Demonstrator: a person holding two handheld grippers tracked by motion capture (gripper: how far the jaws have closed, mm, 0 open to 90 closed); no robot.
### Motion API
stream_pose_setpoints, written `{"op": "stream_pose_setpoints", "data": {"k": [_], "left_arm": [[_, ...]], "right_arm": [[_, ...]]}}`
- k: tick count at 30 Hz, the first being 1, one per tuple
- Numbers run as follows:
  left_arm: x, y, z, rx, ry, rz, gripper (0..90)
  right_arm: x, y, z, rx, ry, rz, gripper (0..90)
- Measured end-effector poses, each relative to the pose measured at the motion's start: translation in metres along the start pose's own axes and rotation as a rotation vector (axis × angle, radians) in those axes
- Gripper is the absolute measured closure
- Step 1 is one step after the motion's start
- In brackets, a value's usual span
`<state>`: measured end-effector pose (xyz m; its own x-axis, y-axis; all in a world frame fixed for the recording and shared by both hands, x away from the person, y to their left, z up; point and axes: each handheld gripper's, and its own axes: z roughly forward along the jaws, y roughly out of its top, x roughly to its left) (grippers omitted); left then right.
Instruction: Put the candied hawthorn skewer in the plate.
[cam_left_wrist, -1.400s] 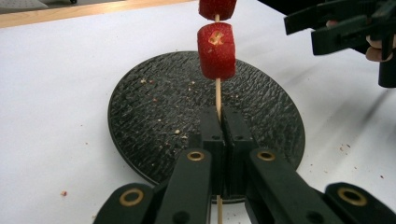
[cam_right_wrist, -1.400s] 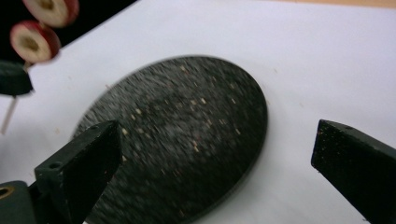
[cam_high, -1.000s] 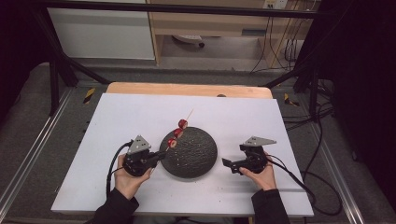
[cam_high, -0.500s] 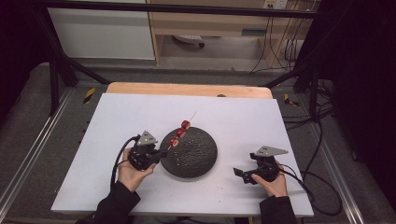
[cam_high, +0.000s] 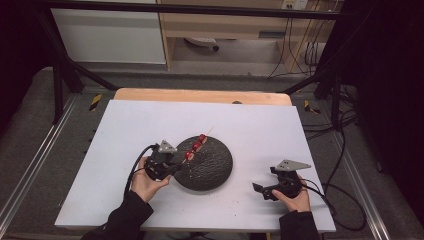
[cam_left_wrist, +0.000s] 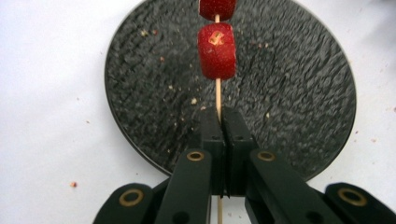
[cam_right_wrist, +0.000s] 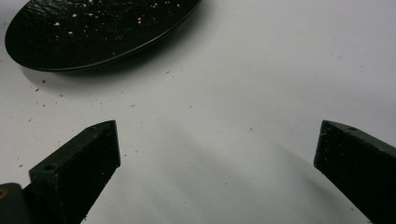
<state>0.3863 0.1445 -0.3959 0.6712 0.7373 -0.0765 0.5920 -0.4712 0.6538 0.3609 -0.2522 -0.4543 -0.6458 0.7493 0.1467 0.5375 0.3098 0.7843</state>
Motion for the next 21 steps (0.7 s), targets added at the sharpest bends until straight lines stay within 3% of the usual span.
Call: {"op": "stream_pose_setpoints", "data": {"k": [6, 21], "left_arm": [[-0.006, 0.001, 0.011, 0.068, 0.01, 0.004, 88.3], [-0.011, 0.002, 0.027, 0.157, 0.028, 0.001, 88.2]], "right_arm": [[0.0, 0.0, -0.002, -0.003, 0.005, 0.008, 1.2], [-0.002, -0.001, -0.004, -0.01, -0.002, 0.006, 1.3]]}}
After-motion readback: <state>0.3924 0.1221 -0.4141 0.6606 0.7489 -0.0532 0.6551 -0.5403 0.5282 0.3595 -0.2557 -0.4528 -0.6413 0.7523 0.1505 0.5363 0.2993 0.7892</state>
